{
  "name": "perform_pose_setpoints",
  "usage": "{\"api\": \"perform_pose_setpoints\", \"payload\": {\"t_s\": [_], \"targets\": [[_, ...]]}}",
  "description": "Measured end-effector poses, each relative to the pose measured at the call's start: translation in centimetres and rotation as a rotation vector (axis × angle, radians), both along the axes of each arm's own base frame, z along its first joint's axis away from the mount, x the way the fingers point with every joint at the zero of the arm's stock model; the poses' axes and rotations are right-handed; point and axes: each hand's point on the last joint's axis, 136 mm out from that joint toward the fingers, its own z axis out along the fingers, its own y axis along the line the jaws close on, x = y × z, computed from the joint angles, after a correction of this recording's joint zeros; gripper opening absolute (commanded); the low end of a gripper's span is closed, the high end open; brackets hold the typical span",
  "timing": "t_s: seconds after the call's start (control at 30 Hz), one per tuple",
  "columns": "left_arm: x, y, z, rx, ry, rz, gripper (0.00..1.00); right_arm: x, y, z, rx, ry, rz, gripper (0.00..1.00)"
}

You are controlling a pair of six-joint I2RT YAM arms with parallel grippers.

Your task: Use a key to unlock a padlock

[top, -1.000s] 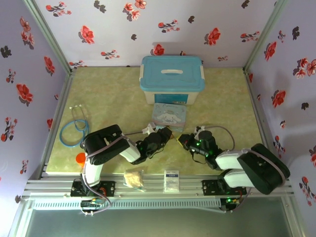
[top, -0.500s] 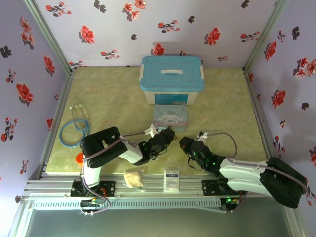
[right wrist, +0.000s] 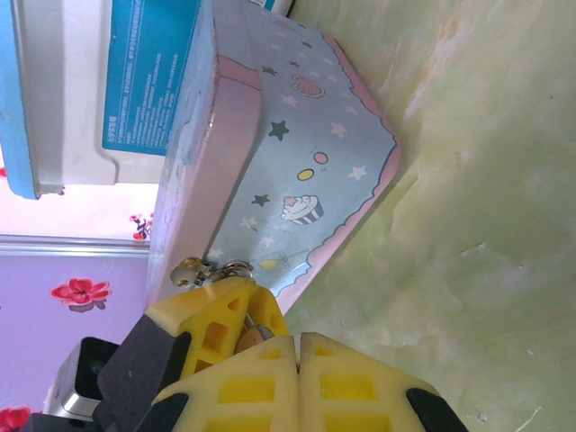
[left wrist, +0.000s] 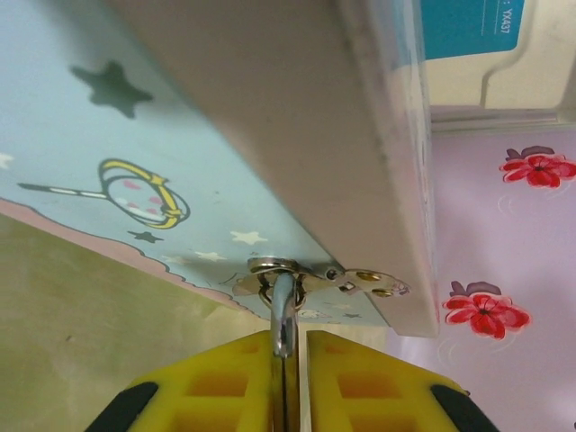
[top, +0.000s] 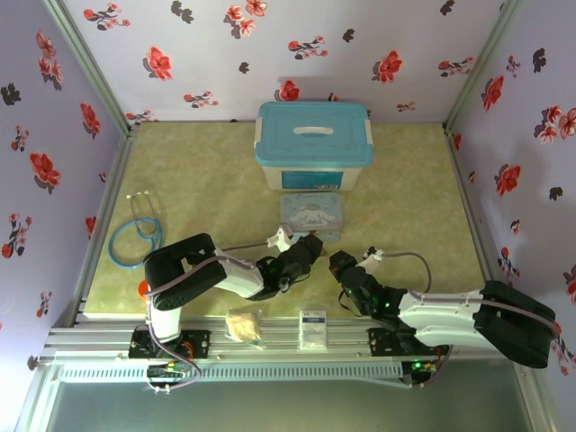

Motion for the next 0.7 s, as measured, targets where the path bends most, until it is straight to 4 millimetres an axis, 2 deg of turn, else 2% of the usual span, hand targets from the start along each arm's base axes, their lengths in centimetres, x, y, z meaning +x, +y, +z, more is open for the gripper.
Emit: {"api": "perform_pose_setpoints", "payload": {"t_s": [0.37, 0.57, 0.7], "targets": [[-0.3, -0.1, 0.4, -0.075, 0.037, 0.071, 0.00, -0.5, -0.5, 0.2, 0.017, -0.029, -0.081, 0.00], [-0.4, -0.3, -1.3, -0.122, 0.079, 0.105, 0.00, -0.5, -0.6, -1.0, -0.040, -0.038, -0.102, 0.00], [-0.3, -0.2, -1.7, -0.132, 0.085, 0.125, 0.00, -0.3, -0.4, -1.7, -0.064, -0.048, -0.119, 0.00]]}}
